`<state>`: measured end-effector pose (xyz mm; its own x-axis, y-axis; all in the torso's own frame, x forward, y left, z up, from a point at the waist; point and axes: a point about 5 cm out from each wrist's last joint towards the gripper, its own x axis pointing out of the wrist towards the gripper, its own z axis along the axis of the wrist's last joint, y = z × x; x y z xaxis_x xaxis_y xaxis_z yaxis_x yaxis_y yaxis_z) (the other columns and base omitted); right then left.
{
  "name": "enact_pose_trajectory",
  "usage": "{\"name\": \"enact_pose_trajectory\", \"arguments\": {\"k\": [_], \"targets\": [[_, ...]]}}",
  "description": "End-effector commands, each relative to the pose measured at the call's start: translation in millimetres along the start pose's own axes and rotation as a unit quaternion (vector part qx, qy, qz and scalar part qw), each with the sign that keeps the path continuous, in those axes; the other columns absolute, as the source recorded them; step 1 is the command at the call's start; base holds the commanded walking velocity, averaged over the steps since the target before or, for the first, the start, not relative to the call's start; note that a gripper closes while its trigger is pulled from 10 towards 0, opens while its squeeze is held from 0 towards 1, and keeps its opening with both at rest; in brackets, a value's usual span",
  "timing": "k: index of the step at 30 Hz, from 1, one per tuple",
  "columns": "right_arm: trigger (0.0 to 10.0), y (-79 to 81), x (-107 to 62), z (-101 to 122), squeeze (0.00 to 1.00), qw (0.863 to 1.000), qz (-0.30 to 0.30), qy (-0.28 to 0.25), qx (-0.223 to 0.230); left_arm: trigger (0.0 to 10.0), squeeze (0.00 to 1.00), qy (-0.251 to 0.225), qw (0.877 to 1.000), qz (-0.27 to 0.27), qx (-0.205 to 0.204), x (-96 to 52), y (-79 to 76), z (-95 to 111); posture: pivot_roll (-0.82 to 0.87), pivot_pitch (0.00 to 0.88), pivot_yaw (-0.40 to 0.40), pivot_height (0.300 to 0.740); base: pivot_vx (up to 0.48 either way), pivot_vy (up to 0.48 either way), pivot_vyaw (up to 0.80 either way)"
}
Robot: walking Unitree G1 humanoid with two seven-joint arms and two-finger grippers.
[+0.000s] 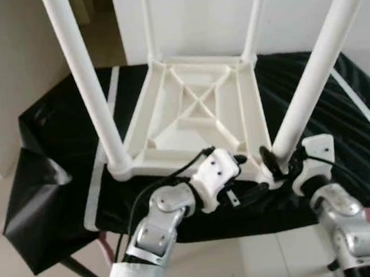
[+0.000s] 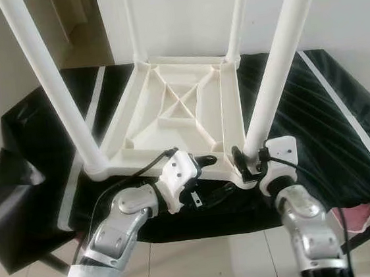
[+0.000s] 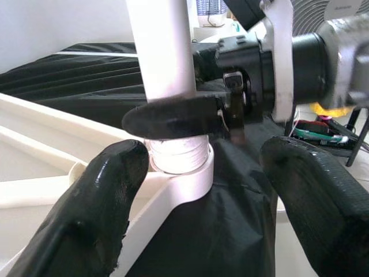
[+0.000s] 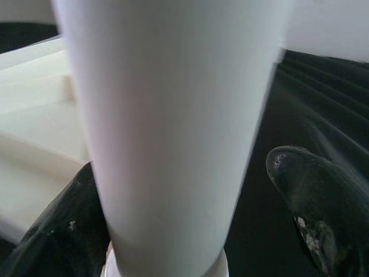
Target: Building children table
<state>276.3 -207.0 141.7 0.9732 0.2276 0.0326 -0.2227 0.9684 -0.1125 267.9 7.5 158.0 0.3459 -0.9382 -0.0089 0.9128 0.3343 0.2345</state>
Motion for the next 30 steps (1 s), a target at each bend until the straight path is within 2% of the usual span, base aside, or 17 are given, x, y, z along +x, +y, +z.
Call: {"name": "enact_pose_trajectory", "arguments": {"k": [1,5,6,7,8,9,21,22,23,24,27,30], "targets": [[10.0,1.9,3.0,-2.1,0.0,0.999,0.036,0.002,-0.007,10.0,0.0,0.0,1.0,0.007,-0.003,1.4,-2.4,-1.4,-0.06,0.0,-0.03,0.74,0.0,0.0,0.0],[10.0,-1.0,7.3,-3.7,0.0,0.997,0.075,0.014,-0.026,10.0,0.0,-0.002,1.0,0.003,-0.004,2.6,-3.6,-0.5,-0.05,0.0,-0.033,0.74,0.0,0.0,0.0],[7.3,-1.2,8.7,-4.4,0.0,0.996,0.086,0.017,-0.031,10.0,0.0,-0.003,1.0,0.003,-0.004,2.8,-3.6,-0.3,-0.05,0.0,-0.033,0.74,0.0,0.0,0.0],[0.6,-1.2,9.8,-5.7,0.0,0.994,0.097,0.021,-0.038,10.0,0.0,-0.003,1.0,0.003,-0.003,3.0,-3.4,0.0,-0.05,0.0,-0.037,0.74,0.0,0.0,0.0],[0.6,-1.1,10.4,-6.6,0.0,0.993,0.104,0.024,-0.041,10.0,0.0,-0.004,1.0,0.003,-0.003,3.1,-3.2,0.2,-0.05,0.0,-0.037,0.74,0.0,0.0,0.0],[0.0,-1.1,10.6,-7.6,0.0,0.993,0.109,0.027,-0.042,10.0,0.0,-0.004,1.0,0.005,-0.003,3.0,-2.7,0.4,-0.05,0.0,-0.037,0.74,0.0,0.0,0.0],[0.0,-8.9,5.3,-16.9,0.0,0.992,0.114,0.046,-0.04,10.0,0.0,-0.004,1.0,0.014,-0.004,1.2,-0.2,1.3,-0.04,0.0,-0.043,0.74,0.0,0.0,0.0],[1.1,-9.6,4.6,-18.1,0.0,0.992,0.111,0.05,-0.041,10.0,0.0,-0.005,1.0,0.014,-0.004,1.2,-0.4,1.5,-0.04,0.002,-0.039,0.74,0.0,0.0,0.0],[1.1,-9.6,4.6,-18.1,0.0,0.992,0.111,0.05,-0.041,10.0,0.0,-0.005,1.0,0.014,-0.004,1.2,-0.4,1.5,-0.04,0.002,-0.039,0.74,0.0,0.0,0.0],[10.0,-12.3,4.5,-19.3,0.0,0.993,0.1,0.052,-0.033,10.0,0.0,-0.005,1.0,0.012,-0.003,1.7,0.1,1.7,-0.05,0.003,-0.038,0.74,0.0,0.0,0.0],[10.0,-13.7,4.1,-19.8,0.0,0.994,0.087,0.054,-0.029,10.0,0.0,-0.005,1.0,0.011,-0.004,1.8,0.3,1.7,-0.05,0.004,-0.035,0.74,0.0,0.0,0.0],[10.0,-14.6,5.0,-22.4,0.0,0.996,0.046,0.068,-0.023,10.0,0.0,-0.006,1.0,0.01,-0.004,1.8,0.6,2.1,-0.05,0.005,-0.032,0.74,0.0,0.0,0.0]]}}
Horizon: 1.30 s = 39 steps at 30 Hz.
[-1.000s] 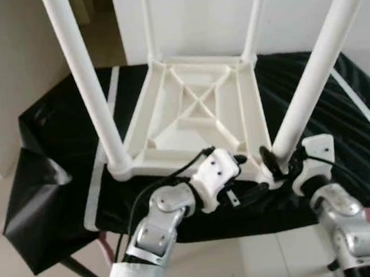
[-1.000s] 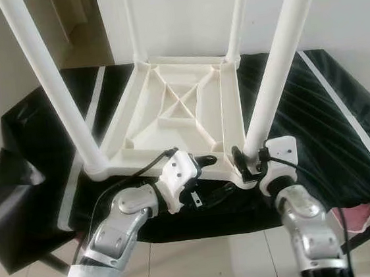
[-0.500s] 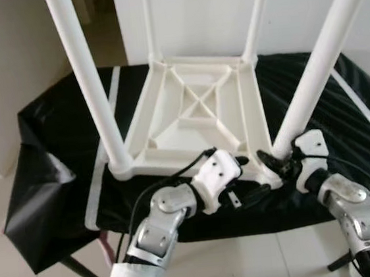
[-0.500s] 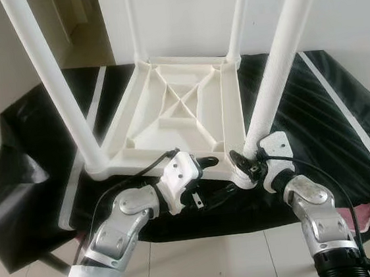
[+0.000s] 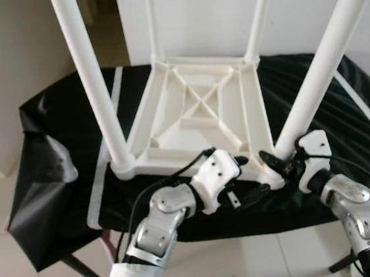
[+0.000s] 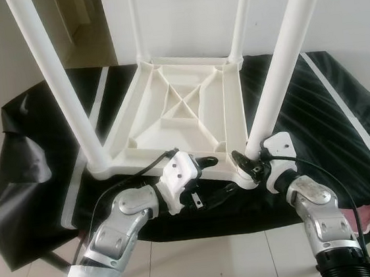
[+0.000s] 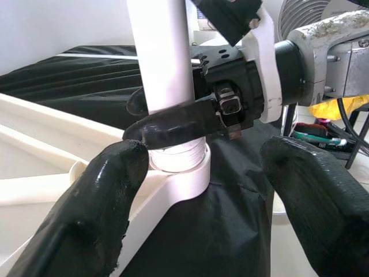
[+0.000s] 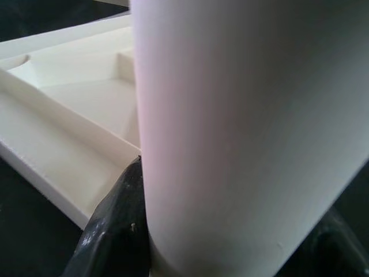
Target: Building children table
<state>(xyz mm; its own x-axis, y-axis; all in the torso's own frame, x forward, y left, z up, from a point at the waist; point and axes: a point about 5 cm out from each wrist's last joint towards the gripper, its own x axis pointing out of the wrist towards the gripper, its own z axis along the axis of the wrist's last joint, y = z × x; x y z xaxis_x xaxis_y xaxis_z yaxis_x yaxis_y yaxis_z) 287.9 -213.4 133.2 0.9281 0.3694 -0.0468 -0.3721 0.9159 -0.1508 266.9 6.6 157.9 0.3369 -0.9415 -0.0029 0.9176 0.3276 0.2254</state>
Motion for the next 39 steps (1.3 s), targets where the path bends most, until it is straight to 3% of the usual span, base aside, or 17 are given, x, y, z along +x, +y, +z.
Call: {"name": "enact_pose_trajectory", "arguments": {"k": [1,8,19,28,39], "targets": [[10.0,-5.5,-4.7,-13.6,0.0,0.998,-0.037,0.041,0.003,10.0,0.0,-0.002,1.0,0.014,0.001,1.3,1.8,1.9,-0.05,0.005,-0.032,0.74,0.0,0.0,0.0],[10.0,9.8,-0.7,-19.6,0.0,0.985,-0.145,0.063,0.064,10.0,0.0,-0.002,1.0,0.012,-0.001,1.1,1.1,1.9,-0.05,0.006,-0.028,0.74,0.0,0.0,0.0],[10.0,36.8,7.9,-17.7,0.0,0.965,-0.231,0.064,0.106,10.0,0.0,-0.001,1.0,0.012,0.001,-0.2,2.1,2.1,-0.04,0.003,-0.027,0.74,0.0,0.0,0.0],[10.0,55.4,15.7,-11.2,0.0,0.936,-0.314,0.058,0.149,10.0,0.0,-0.003,1.0,0.017,0.001,0.2,2.7,3.0,-0.03,0.0,-0.031,0.74,0.0,0.0,0.0],[10.0,54.9,18.4,-2.6,0.0,0.944,-0.293,0.039,0.146,10.0,0.0,-0.005,1.0,0.016,0.0,1.3,3.2,3.7,-0.04,0.0,-0.036,0.74,0.0,0.0,0.0]]}}
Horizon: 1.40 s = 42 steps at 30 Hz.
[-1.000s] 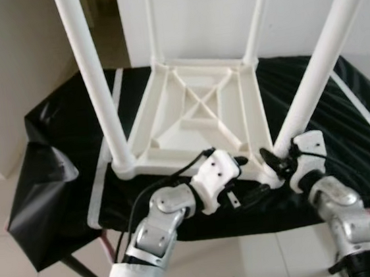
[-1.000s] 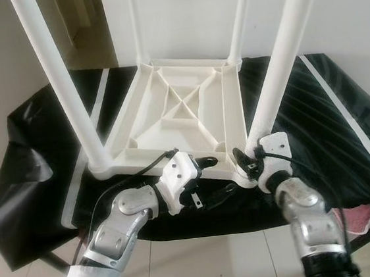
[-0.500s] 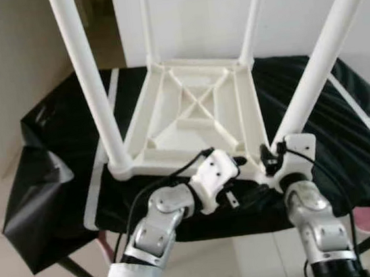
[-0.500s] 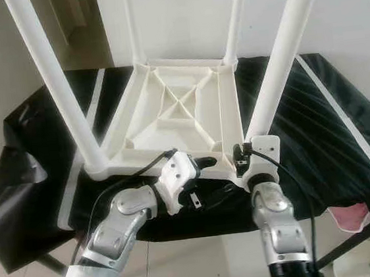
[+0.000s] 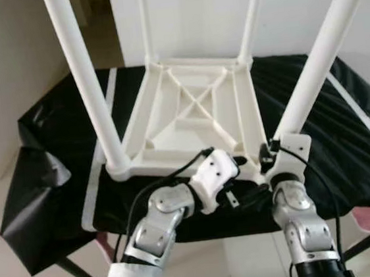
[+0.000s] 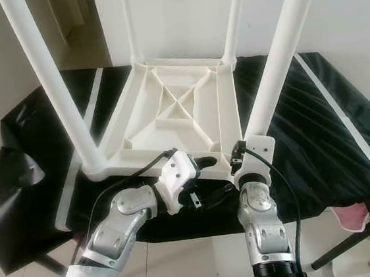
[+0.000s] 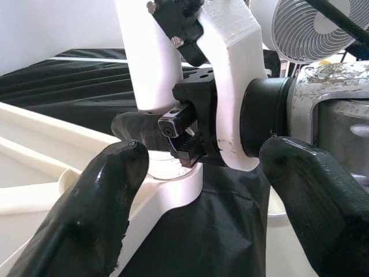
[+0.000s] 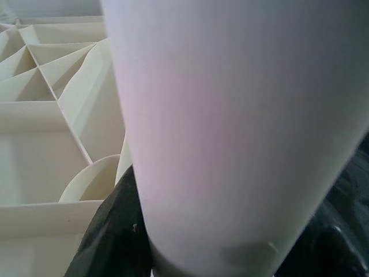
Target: Building children table
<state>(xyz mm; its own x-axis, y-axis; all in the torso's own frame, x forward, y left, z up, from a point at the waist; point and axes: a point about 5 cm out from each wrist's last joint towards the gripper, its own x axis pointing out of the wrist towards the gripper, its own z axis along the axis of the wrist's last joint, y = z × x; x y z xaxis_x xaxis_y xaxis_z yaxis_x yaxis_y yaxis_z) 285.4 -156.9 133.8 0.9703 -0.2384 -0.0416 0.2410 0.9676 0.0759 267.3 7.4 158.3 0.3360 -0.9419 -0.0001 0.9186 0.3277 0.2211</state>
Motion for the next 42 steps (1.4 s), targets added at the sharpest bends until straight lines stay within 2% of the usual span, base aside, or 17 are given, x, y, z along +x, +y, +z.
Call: {"name": "enact_pose_trajectory", "arguments": {"k": [1,2,3,10,13,15,19,24,25,27,29,31,36,38,40,41,42], "targets": [[10.0,0.0,-0.1,-11.0,0.0,0.999,0.014,0.033,0.013,10.0,0.0,-0.004,1.0,0.017,0.002,1.9,2.2,3.2,-0.04,0.0,-0.038,0.74,0.0,0.0,0.0],[10.0,0.8,-0.1,-10.2,0.0,0.999,0.017,0.031,0.013,10.0,0.0,-0.003,1.0,0.017,0.001,1.8,2.0,3.0,-0.04,0.0,-0.038,0.74,0.0,0.0,0.0],[10.0,1.0,0.1,-8.6,1.0,0.999,0.02,0.024,0.01,10.0,0.0,-0.003,1.0,0.017,0.001,1.7,1.1,2.4,-0.04,0.0,-0.04,0.74,0.0,0.0,0.0],[10.0,0.2,1.0,-4.0,1.0,0.999,0.038,0.01,0.007,10.0,0.0,-0.003,1.0,0.018,0.0,2.0,0.4,1.5,-0.03,0.0,-0.044,0.74,0.0,0.0,0.0],[10.0,-7.6,3.0,-1.8,1.0,0.999,0.04,0.002,-0.005,10.0,0.0,-0.003,1.0,0.02,0.001,2.4,1.3,1.7,-0.03,0.0,-0.047,0.74,0.0,0.0,0.0],[10.0,-13.7,3.1,1.4,1.0,0.996,0.093,-0.008,-0.01,10.0,0.0,-0.005,1.0,0.022,0.002,3.1,1.8,2.1,-0.04,0.0,-0.047,0.74,0.0,0.0,0.0],[10.0,-18.7,3.8,1.8,1.0,0.99,0.137,-0.004,-0.021,10.0,0.0,-0.005,1.0,0.021,0.003,3.3,1.5,1.8,-0.04,0.0,-0.05,0.74,0.0,0.0,0.0],[10.0,-22.4,6.1,3.2,1.0,0.986,0.161,-0.005,-0.032,10.0,0.0,-0.005,1.0,0.021,0.004,3.8,1.7,1.6,-0.04,0.0,-0.053,0.74,0.0,0.0,0.0],[10.0,-23.8,6.7,5.1,0.0,0.978,0.2,-0.009,-0.056,10.0,0.0,-0.005,1.0,0.02,0.004,4.2,1.6,1.9,-0.04,0.0,-0.053,0.74,0.0,0.0,0.0],[10.0,-26.8,6.4,6.5,0.0,0.965,0.25,-0.008,-0.084,10.0,0.0,-0.007,1.0,0.02,0.003,4.8,0.9,2.2,-0.04,0.0,-0.052,0.74,0.0,0.0,0.0],[10.0,-34.6,7.7,7.5,0.0,0.957,0.273,-0.002,-0.095,10.0,0.0,-0.008,1.0,0.018,0.002,5.2,-0.3,2.1,-0.04,0.0,-0.053,0.74,0.0,0.0,0.0],[10.0,-43.8,9.7,9.6,0.0,0.951,0.289,0.002,-0.111,10.0,0.0,-0.008,1.0,0.016,0.002,4.8,-1.0,1.9,-0.04,0.0,-0.052,0.74,0.0,0.0,0.0],[10.0,-50.6,11.8,11.6,0.0,0.944,0.302,0.004,-0.131,10.0,0.0,-0.007,1.0,0.015,0.002,3.9,-1.1,1.7,-0.04,0.0,-0.051,0.74,0.0,0.0,0.0],[10.0,-54.7,14.2,12.9,0.0,0.94,0.307,0.001,-0.15,10.0,0.0,-0.007,1.0,0.014,0.002,3.5,-1.0,1.6,-0.04,0.0,-0.05,0.74,0.0,0.0,0.0],[10.0,-60.2,18.7,12.3,0.0,0.927,0.323,0.004,-0.189,10.0,0.0,-0.007,1.0,0.014,0.003,3.6,-0.5,1.8,-0.04,0.0,-0.046,0.74,0.0,0.0,0.0],[8.4,-60.5,20.4,12.6,0.0,0.921,0.338,0.005,-0.195,10.0,0.0,-0.008,1.0,0.014,0.004,4.0,-0.1,2.4,-0.04,0.0,-0.047,0.74,0.0,0.0,0.0],[8.4,-60.3,21.4,13.0,0.0,0.917,0.348,0.005,-0.196,10.0,0.0,-0.009,1.0,0.014,0.004,4.2,0.2,2.9,-0.04,0.0,-0.047,0.74,0.0,0.0,0.0]]}}
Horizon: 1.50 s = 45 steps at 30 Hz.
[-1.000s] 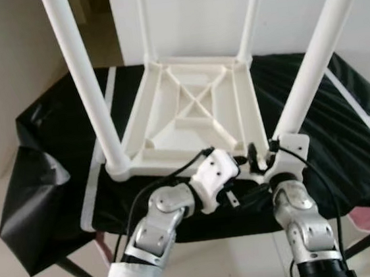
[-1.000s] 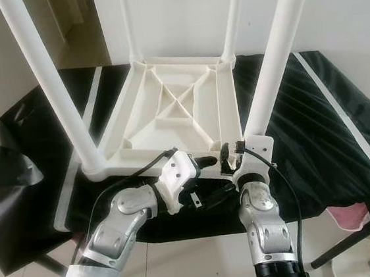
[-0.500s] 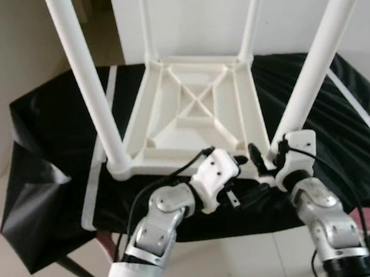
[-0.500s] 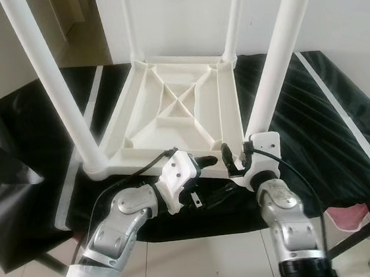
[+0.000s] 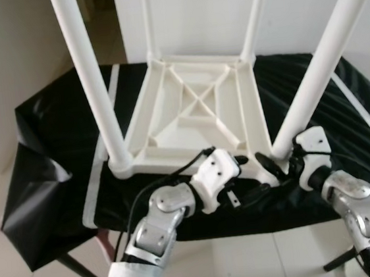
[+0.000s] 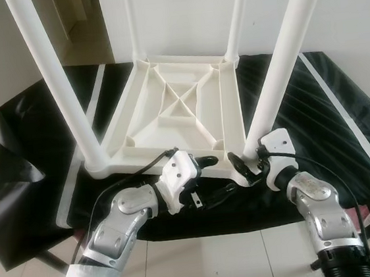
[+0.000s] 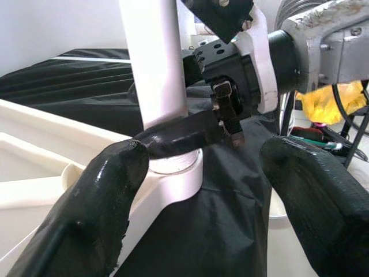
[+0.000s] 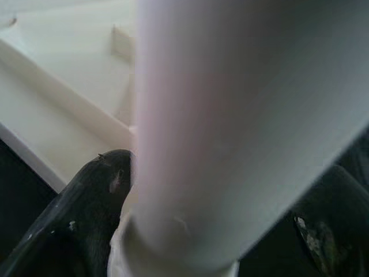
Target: Building children table
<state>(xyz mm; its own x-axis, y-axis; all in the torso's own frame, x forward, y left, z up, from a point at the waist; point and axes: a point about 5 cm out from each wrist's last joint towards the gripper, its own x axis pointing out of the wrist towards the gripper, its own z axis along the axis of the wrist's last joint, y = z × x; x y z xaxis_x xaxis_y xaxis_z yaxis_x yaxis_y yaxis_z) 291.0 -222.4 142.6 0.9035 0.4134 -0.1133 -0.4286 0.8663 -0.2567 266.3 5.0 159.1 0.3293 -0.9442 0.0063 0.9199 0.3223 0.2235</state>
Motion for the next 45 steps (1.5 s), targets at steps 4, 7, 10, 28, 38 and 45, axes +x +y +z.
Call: {"name": "enact_pose_trajectory", "arguments": {"k": [4,7,10,28,38,45], "targets": [[4.1,-2.5,4.5,0.7,0.0,0.999,0.029,0.002,-0.024,10.0,0.0,-0.005,1.0,0.017,0.005,2.7,2.1,1.9,-0.04,0.0,-0.046,0.74,0.0,0.0,0.0],[0.0,-4.2,6.9,1.8,0.0,0.999,0.037,0.003,-0.031,10.0,0.0,-0.006,1.0,0.016,0.006,2.9,1.8,2.5,-0.04,0.0,-0.047,0.74,0.0,0.0,0.0],[0.0,-3.0,6.8,1.0,0.0,0.998,0.046,0.003,-0.031,10.0,0.0,-0.006,1.0,0.018,0.006,2.3,2.3,2.6,-0.03,0.0,-0.051,0.74,0.0,0.0,0.0],[10.0,2.8,0.1,-16.3,0.0,0.996,-0.069,-0.006,0.061,10.0,0.0,-0.004,1.0,0.017,0.011,1.3,2.0,1.9,-0.05,0.0,-0.033,0.74,0.0,0.0,0.0],[10.0,23.4,2.7,-16.8,0.0,0.977,-0.181,-0.006,0.111,10.0,0.0,-0.006,0.999,0.039,0.031,3.8,4.9,2.6,-0.06,0.0,-0.024,0.74,0.0,0.0,0.0],[10.0,54.5,8.7,-28.3,0.0,0.912,-0.344,0.036,0.221,10.0,0.0,0.007,0.997,0.066,0.037,5.6,10.6,0.0,-0.06,0.0,-0.022,0.74,0.0,0.0,0.0]]}}
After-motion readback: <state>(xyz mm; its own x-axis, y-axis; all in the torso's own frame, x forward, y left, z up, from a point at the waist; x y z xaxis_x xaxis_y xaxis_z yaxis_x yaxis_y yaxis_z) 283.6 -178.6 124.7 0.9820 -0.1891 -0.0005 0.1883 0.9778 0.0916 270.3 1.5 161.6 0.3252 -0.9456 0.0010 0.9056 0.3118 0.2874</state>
